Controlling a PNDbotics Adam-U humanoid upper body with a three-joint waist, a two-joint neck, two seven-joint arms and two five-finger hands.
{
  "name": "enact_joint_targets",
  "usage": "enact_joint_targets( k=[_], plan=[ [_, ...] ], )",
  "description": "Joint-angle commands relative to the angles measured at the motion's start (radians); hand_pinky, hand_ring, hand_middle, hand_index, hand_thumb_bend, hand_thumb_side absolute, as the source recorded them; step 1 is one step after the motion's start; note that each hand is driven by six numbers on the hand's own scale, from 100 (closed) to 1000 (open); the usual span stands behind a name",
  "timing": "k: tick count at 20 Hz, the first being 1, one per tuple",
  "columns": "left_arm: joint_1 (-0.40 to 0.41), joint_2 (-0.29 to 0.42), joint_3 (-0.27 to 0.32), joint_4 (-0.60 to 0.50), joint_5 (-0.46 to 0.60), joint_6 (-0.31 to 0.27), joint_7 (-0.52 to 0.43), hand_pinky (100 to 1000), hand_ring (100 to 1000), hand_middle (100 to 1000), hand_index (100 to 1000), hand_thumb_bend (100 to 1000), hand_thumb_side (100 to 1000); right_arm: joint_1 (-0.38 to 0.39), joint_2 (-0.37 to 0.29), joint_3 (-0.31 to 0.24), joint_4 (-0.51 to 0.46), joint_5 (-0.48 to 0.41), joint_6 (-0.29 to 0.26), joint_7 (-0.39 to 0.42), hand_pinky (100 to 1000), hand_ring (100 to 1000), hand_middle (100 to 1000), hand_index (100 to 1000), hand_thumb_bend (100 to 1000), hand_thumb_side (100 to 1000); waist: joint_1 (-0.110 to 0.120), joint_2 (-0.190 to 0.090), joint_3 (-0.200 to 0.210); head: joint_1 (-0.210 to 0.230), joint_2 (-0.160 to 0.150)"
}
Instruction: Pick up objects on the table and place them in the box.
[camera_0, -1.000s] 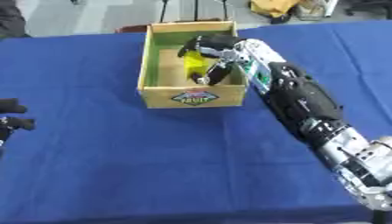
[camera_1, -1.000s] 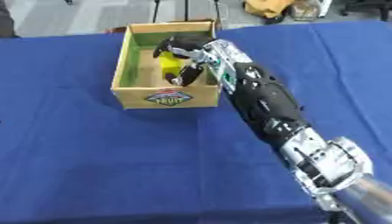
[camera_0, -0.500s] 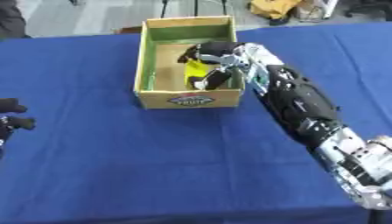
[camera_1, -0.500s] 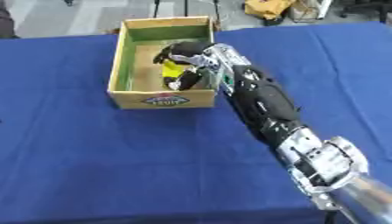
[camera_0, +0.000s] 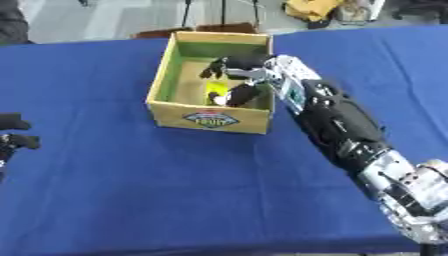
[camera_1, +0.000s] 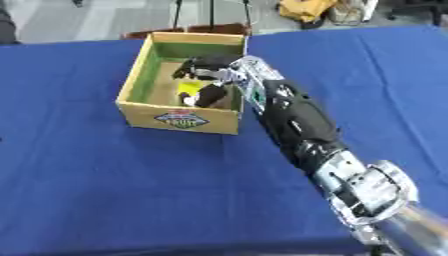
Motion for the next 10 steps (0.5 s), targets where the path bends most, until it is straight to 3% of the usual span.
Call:
enact_joint_targets(
  k=[1,5,10],
  plan=[
    [-0.01,0.013,0.008,-0.014,0.004,-0.001,0.001,726,502,591,713,752,913,-0.035,-0.043,-0.01,-0.095,-0.059,0.015,-0.054,801,800,815,939,100,661,-0.002,-0.014,-0.004,0.006,-0.009],
    [-0.007,0.015,0.013,-0.014,0.002,-0.002,0.006,726,502,591,712,754,912,-0.026,-0.089,-0.004,-0.229,-0.171,0.048,-0.139,790,782,784,927,100,647,-0.006,-0.014,-0.014,0.017,-0.009],
    [-0.004,0.018,0.021,-0.014,-0.002,-0.004,0.015,726,501,591,712,756,913,0.043,-0.18,0.02,-0.452,-0.364,0.101,-0.191,786,776,764,918,100,649,-0.009,-0.008,-0.034,0.036,-0.009]
  ],
)
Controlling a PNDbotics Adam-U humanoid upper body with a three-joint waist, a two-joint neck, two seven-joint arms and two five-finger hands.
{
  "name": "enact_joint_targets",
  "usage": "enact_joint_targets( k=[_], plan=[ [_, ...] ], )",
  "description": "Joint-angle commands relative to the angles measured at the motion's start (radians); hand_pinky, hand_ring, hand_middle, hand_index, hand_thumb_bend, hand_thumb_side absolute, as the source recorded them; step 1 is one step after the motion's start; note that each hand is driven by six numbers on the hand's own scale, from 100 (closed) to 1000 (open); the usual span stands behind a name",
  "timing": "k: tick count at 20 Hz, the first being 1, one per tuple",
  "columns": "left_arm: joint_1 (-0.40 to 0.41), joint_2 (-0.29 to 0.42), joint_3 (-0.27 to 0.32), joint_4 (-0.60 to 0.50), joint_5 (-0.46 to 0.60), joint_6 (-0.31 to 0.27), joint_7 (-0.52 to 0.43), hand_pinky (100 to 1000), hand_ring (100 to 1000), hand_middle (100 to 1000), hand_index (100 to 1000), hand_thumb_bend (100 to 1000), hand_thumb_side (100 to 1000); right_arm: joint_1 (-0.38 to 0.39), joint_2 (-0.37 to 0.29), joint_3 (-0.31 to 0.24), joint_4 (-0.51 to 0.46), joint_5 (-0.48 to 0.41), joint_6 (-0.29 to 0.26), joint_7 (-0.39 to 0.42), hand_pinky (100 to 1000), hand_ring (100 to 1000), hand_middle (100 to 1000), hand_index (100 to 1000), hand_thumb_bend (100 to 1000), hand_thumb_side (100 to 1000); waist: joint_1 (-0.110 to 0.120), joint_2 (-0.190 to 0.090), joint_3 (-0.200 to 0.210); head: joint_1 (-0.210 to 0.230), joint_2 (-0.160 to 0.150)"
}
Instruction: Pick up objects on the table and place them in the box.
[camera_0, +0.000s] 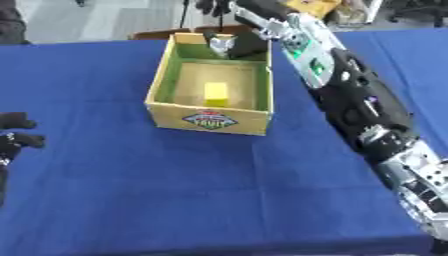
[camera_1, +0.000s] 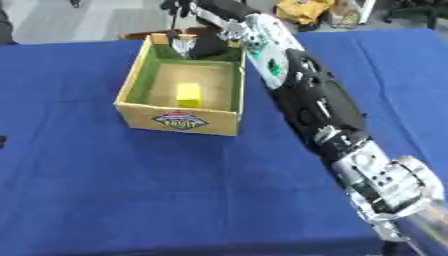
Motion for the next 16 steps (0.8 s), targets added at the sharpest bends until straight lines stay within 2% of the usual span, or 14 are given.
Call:
enact_joint_targets(
  k=[1,8,12,16],
  plan=[
    [-0.004,0.018,0.015,-0.014,-0.002,-0.002,0.008,726,501,591,712,756,914,0.024,-0.086,0.007,-0.159,-0.125,0.038,-0.027,787,776,761,918,100,648,0.002,-0.009,-0.008,0.014,-0.009],
    [-0.001,0.019,0.026,-0.015,-0.005,-0.005,0.02,725,500,590,711,757,913,0.223,-0.214,-0.024,-0.422,-0.342,0.138,-0.035,793,773,744,924,100,654,0.01,0.0,-0.044,0.037,-0.013],
    [0.0,0.019,0.03,-0.016,-0.006,-0.006,0.024,725,500,590,711,757,914,0.338,-0.249,-0.052,-0.518,-0.39,0.174,-0.033,797,774,743,926,100,657,0.014,0.004,-0.06,0.045,-0.012],
    [0.001,0.018,0.032,-0.016,-0.008,-0.006,0.026,725,500,589,711,757,915,0.425,-0.254,-0.079,-0.571,-0.404,0.196,-0.04,800,776,742,929,100,662,0.013,0.007,-0.07,0.048,-0.011]
  ],
)
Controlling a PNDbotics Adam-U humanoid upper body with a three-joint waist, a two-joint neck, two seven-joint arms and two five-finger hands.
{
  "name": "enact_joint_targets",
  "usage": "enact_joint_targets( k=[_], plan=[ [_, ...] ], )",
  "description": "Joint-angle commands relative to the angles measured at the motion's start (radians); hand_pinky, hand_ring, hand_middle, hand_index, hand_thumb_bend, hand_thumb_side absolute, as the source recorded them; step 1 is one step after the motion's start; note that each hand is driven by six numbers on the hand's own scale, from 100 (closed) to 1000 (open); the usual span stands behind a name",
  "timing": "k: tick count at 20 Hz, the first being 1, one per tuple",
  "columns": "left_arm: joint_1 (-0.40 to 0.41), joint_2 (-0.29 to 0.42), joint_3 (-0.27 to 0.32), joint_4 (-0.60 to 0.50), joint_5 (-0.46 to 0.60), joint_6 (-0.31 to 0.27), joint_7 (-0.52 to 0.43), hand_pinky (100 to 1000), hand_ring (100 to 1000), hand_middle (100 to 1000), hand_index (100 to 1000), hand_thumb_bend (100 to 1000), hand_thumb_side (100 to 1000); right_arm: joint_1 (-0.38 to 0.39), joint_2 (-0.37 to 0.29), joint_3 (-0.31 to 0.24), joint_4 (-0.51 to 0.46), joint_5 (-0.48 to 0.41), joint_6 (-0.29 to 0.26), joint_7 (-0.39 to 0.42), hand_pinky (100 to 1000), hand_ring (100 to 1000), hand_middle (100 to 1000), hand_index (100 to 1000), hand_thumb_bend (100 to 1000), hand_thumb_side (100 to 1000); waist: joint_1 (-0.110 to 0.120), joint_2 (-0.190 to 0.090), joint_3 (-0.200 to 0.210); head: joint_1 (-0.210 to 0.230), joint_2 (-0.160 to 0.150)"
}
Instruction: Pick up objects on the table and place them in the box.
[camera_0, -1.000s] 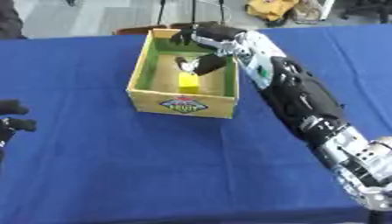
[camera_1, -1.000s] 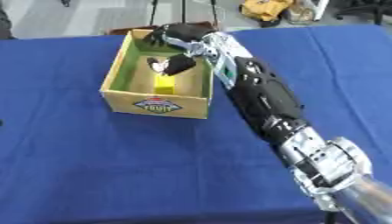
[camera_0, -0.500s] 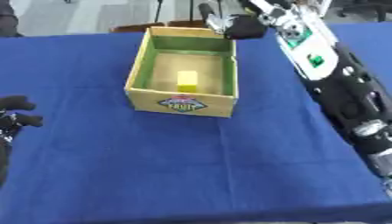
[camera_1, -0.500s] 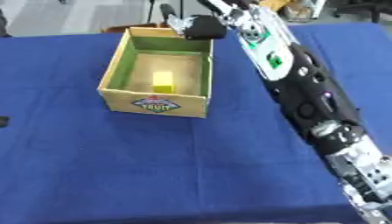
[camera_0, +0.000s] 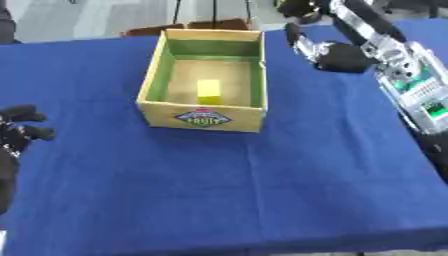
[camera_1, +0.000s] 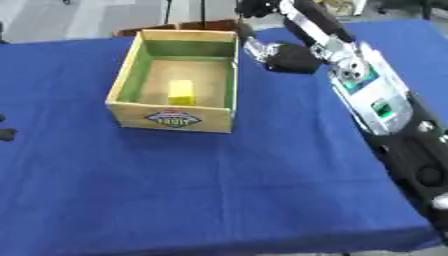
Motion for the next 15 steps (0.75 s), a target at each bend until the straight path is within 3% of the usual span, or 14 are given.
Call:
enact_joint_targets(
  k=[1,15],
  plan=[
    [-0.005,0.018,0.012,-0.016,-0.003,-0.001,0.005,725,500,589,711,758,914,0.029,-0.031,-0.033,-0.058,-0.017,0.018,-0.008,801,775,741,930,100,665,-0.002,-0.011,-0.003,0.006,-0.012],
    [-0.006,0.014,0.018,-0.016,-0.005,-0.001,0.011,725,500,589,712,759,916,0.131,0.016,-0.068,-0.097,-0.018,0.038,-0.014,807,776,735,933,100,678,-0.007,-0.003,-0.011,0.015,-0.015]
  ],
)
